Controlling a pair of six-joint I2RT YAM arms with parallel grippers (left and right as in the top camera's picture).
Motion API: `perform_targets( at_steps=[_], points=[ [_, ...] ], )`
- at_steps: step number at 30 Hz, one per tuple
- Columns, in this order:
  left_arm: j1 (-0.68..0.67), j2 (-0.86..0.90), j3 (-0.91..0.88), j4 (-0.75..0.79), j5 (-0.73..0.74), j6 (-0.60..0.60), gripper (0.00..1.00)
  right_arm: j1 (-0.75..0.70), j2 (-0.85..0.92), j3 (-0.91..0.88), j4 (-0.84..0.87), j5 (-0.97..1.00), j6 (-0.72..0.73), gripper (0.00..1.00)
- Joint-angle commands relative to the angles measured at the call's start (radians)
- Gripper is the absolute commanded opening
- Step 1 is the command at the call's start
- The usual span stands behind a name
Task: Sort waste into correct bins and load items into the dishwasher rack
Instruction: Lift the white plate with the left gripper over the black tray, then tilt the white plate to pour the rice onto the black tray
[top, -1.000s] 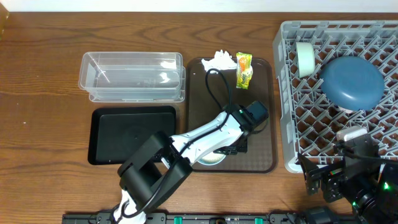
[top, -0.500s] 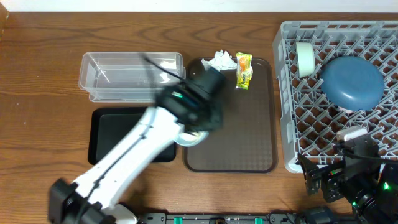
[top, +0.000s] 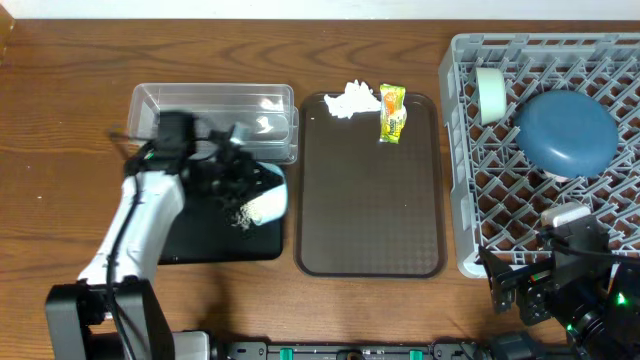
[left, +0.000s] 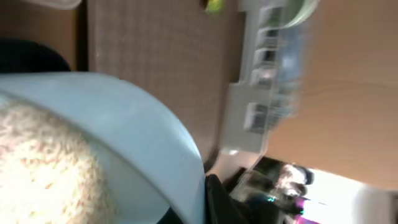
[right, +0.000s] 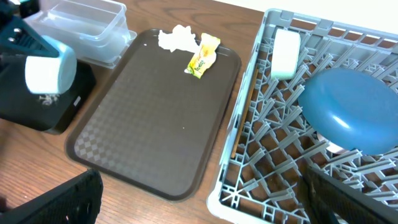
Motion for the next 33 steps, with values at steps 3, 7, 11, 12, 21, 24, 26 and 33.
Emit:
perform_targets(
  at_steps=[3, 7, 11, 12, 21, 24, 26, 33],
  points=[
    [0.192, 0.024, -0.183, 0.217, 0.455, 0.127, 0.06, 0.003, 0.002, 0.001, -0.001, 0.003, -0.009, 0.99],
    [0.269, 0.025, -0.244, 0.225, 0.456, 0.172, 0.06, 0.003, 0.002, 0.001, -0.001, 0.003, -0.009, 0.99],
    [0.298, 0.025, -0.270, 0.225, 0.456, 0.194, 0.06, 0.003, 0.002, 0.001, -0.001, 0.003, -0.009, 0.99],
    [0.298, 0.025, -0.271, 0.225, 0.456, 0.194, 0.06, 0.003, 0.002, 0.001, -0.001, 0.003, -0.009, 0.99],
    [0.298, 0.025, -0.271, 0.225, 0.456, 0.201, 0.06, 0.004, 0.002, 0.001, -0.001, 0.003, -0.009, 0.99],
    [0.298, 0.025, -0.271, 0.225, 0.456, 0.203, 0.06, 0.003, 0.002, 0.001, -0.001, 0.003, -0.009, 0.99],
    [0.298, 0.025, -0.271, 0.225, 0.456, 0.210, 0.06, 0.003, 0.002, 0.001, -0.001, 0.003, -0.009, 0.99],
    [0.298, 0.024, -0.271, 0.282, 0.354, 0.158, 0.06, 0.003, 0.002, 0.001, -0.001, 0.003, -0.009, 0.99]
  ],
)
